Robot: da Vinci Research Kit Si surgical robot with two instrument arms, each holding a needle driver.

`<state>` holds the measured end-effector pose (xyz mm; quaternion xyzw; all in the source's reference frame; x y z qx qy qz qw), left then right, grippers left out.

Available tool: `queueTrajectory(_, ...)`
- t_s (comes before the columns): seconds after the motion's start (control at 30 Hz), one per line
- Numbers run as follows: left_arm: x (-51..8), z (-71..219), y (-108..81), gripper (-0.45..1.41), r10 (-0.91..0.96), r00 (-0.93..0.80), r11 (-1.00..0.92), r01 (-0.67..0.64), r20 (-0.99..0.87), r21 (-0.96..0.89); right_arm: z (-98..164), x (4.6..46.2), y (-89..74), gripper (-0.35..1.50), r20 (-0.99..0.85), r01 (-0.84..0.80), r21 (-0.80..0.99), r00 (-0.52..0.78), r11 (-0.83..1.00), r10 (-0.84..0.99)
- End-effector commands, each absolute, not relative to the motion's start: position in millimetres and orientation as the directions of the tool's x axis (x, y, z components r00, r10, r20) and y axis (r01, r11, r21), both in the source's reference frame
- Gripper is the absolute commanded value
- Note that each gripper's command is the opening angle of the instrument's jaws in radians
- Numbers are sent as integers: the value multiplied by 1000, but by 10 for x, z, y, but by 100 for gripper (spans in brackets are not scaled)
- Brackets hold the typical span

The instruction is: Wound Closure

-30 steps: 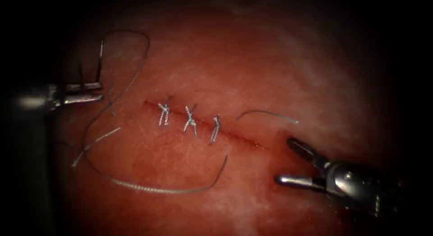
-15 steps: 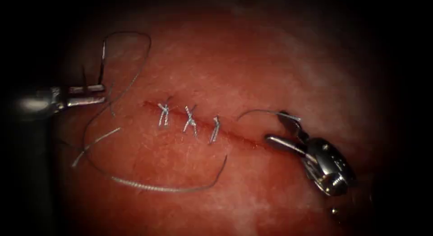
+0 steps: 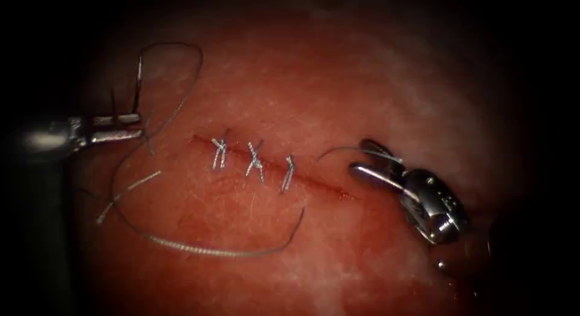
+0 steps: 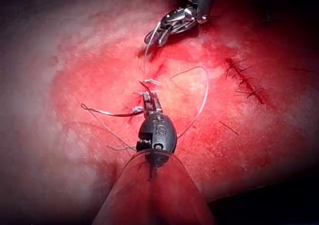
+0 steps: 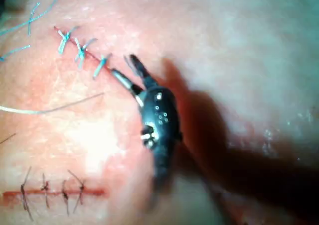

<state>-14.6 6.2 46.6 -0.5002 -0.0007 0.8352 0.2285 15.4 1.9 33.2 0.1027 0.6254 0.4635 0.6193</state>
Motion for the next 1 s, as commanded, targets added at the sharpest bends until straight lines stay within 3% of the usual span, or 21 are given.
queueTrajectory(0.03,-151,471,51,-45,386,-395,-895,-380,-834,-235,335,160,8,-35,-675,-443,711,-212,546,706)
queueTrajectory(0.7,-156,473,48,-45,385,-392,-895,-379,-836,-234,341,177,29,-35,-697,-453,687,-191,568,691)
queueTrajectory(0.73,-155,476,49,-45,383,-392,-896,-378,-836,-233,339,176,22,59,-700,-451,683,-177,575,692)
queueTrajectory(0.8,-155,479,49,-45,381,-392,-897,-378,-837,-231,336,175,11,106,-699,-456,676,-148,579,700)
queueTrajectory(0.9,-158,484,47,-45,378,-401,-899,-374,-834,-228,327,172,-10,123,-699,-451,671,-122,588,705)
queueTrajectory(1.0,-167,488,44,-45,377,-405,-901,-368,-833,-229,314,172,-30,128,-694,-435,676,-106,594,712)
